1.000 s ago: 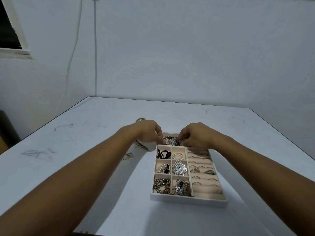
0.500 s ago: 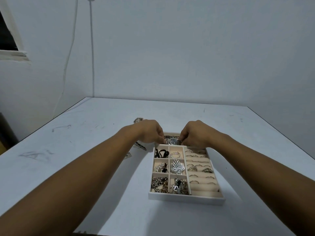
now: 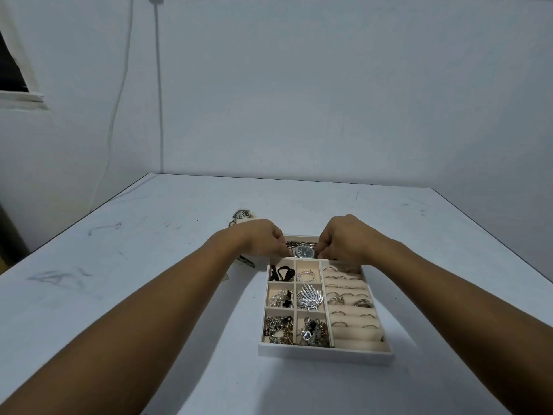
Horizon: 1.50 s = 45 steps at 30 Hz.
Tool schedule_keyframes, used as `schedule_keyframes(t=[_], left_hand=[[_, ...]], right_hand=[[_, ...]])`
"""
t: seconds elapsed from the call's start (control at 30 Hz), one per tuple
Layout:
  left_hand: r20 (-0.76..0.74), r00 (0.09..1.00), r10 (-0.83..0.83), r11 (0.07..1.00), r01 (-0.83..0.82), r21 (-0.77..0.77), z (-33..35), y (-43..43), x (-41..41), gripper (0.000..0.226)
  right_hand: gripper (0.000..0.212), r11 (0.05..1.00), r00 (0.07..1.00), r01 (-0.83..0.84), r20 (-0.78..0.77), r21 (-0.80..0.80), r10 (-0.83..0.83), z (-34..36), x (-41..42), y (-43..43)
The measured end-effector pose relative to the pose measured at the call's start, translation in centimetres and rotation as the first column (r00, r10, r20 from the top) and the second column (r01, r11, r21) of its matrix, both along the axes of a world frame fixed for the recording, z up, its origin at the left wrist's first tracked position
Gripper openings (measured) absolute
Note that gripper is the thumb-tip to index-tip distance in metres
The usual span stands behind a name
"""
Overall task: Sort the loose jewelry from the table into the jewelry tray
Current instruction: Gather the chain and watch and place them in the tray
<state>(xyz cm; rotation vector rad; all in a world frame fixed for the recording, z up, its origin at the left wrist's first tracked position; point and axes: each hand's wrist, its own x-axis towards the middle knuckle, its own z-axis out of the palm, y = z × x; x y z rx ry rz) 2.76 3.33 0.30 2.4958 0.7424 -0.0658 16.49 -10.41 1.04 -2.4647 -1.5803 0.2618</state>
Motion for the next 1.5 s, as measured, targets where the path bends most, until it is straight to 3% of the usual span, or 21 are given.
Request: schedule_keyframes(t=[0.57,0.67,0.97,1.1,1.2,1.3,1.5], left_hand=[[0.081,0.996,0.040,0.999,-0.037,-0.035,-0.9,-0.2,-0.5,0.022],[0.102,0.994,0.037,0.998,-0.033,-0.044,-0.9,-0.2,-0.9,0.025],[0.237,0.965,0.117,0.991,-0.128,0.033,-1.8,-1.1,-2.6,0.024],[0.322,0.938,0.125,0.980,-0.168,0.108,-2.2,-3.3,-4.4,0.035],[0.345,0.927,0.147,0.978,-0.189,0.092,-2.6,-4.9,-5.7,0.031],[0.357,0.922,0.148,0.976,-0.195,0.098,-3.0,-6.2,-6.6,0.025],[0.352,0.929,0.109,0.949,-0.203,0.242,-3.5,-8.4,-7.5,0.029]], right_hand=[[0.010,0.981,0.980,0.114,-0.179,0.155,-0.085,-0.2,0.0,-1.7],[0.009,0.954,0.954,0.171,-0.283,0.245,-0.098,0.0,0.1,-2.6],[0.016,0.856,0.926,0.282,-0.357,0.433,-0.124,-0.5,-0.9,-6.9],[0.016,0.829,0.913,0.349,-0.357,0.437,-0.196,-2.3,-2.0,-9.3],[0.029,0.824,0.873,0.406,-0.434,0.396,-0.221,-3.4,-3.1,-10.2],[0.038,0.827,0.871,0.427,-0.414,0.367,-0.266,-4.2,-3.9,-10.7],[0.019,0.860,0.897,0.345,-0.403,0.376,-0.184,-4.1,-5.1,-11.9]])
